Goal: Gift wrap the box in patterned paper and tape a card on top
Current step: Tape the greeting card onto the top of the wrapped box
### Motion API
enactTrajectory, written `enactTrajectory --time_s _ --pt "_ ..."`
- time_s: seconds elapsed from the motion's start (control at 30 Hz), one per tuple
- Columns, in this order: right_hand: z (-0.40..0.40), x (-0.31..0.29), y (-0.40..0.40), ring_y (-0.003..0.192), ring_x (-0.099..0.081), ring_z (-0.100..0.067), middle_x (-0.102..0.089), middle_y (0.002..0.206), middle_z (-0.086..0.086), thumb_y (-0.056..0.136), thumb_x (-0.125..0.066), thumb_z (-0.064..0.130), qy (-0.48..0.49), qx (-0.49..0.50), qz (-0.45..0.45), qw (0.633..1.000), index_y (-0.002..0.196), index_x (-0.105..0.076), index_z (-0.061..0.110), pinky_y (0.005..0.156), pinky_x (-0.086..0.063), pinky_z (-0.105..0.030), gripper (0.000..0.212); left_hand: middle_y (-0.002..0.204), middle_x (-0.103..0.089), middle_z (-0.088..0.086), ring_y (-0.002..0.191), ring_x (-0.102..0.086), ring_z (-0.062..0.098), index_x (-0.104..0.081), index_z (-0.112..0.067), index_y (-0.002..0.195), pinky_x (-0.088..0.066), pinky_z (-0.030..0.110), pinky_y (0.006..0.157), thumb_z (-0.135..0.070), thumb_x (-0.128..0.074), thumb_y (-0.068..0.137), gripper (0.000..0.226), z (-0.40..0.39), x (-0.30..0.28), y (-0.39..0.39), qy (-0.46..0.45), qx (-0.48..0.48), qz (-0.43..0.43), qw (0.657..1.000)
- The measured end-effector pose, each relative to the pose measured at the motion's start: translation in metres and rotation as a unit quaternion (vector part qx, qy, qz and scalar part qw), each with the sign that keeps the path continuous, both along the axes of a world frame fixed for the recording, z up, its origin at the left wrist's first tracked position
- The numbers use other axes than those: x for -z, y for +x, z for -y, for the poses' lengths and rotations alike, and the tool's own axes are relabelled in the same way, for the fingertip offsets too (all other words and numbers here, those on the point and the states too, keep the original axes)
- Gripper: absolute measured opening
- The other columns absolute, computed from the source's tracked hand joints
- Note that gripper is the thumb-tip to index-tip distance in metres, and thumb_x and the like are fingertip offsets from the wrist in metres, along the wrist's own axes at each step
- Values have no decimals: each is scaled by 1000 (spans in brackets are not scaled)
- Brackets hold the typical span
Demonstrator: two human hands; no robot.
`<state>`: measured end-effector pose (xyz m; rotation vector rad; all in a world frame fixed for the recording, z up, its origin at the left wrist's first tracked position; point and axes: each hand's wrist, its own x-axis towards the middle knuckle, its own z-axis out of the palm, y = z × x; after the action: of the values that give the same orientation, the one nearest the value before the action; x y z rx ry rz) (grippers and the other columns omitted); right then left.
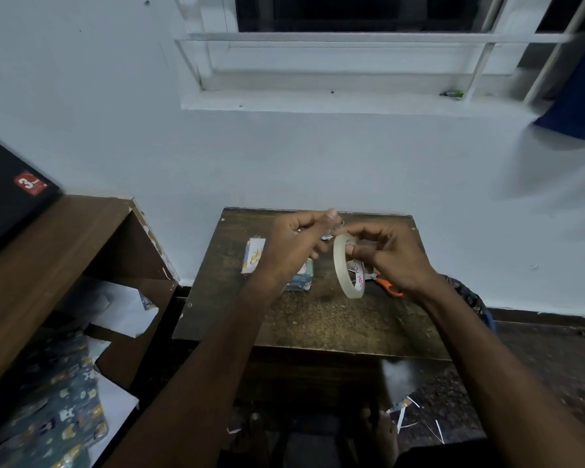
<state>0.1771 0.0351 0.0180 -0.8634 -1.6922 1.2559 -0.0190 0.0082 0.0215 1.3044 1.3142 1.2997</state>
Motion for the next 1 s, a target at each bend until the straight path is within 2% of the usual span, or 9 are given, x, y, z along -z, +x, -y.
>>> enactTrajectory --time_s 0.07,0.17,0.27,0.37,0.5,0.67,0.83,0.93,1.0 --pt "0 -1 0 81 -77 -13 -81 92 -3 92 -68 -11 5 -1 -6 1000 108 -77 9 69 -57 -20 27 94 -81 -3 74 -69 11 -83 -16 107 -51 24 61 -34 -74 98 21 1 -1 2 -7 14 21 1000" --pt "0 -2 0 79 -75 -13 -80 91 -5 93 -68 -9 7 0 0 1000 108 -77 6 65 -56 -21 23 93 -82 -3 73 -70 6 -84 -16 100 -51 24 63 -24 -82 91 12 1 -1 7 20 -23 25 999" --pt "0 1 -2 74 -72 -18 -78 88 -9 94 -69 -6 3 -2 13 1000 107 -78 9 62 -56 -28 22 95 -81 0 81 -76 9 -84 -9 95 -57 22 69 -16 -83 89 9 2 0 13 50 -64 40 996" --pt "-4 8 -3 75 -70 -26 -78 90 -11 95 -67 -6 -14 -6 25 1000 106 -78 10 64 -57 -35 22 96 -77 1 90 -74 10 -84 -10 91 -59 24 80 -15 -84 88 5 2 2 15 99 -99 -11 990" --pt "-7 18 -5 73 -68 -18 -78 93 -13 95 -64 -11 -29 7 86 996 107 -79 8 62 -56 -31 27 96 -74 0 89 -70 6 -82 -10 88 -53 15 77 -17 -83 90 7 0 0 10 146 -155 -42 976" --pt "-7 24 -8 71 -73 -36 -78 83 -15 92 -70 -9 3 55 120 991 101 -81 9 65 -62 -32 24 90 -79 -8 87 -74 8 -79 -17 97 -59 26 81 -15 -75 95 5 2 -1 4 107 -54 -108 987" --pt "-7 26 -7 77 -78 -31 -80 87 -7 90 -70 -11 -16 60 141 988 105 -82 10 71 -67 -43 27 84 -80 -6 81 -76 11 -71 -23 113 -64 39 81 -16 -83 89 28 5 1 -1 78 41 -155 984" --pt "-11 23 2 85 -77 -15 -81 95 4 84 -77 -7 21 73 219 973 111 -82 19 77 -64 -30 39 81 -79 -8 79 -75 18 -72 -24 110 -63 43 79 -15 -84 87 28 4 4 0 83 36 -179 980" --pt "-18 23 15 86 -73 -9 -78 95 11 79 -79 -3 74 131 326 933 106 -83 24 77 -59 -26 38 80 -78 -9 79 -73 23 -72 -26 109 -60 40 76 -15 -83 87 27 3 4 3 85 40 -179 979"
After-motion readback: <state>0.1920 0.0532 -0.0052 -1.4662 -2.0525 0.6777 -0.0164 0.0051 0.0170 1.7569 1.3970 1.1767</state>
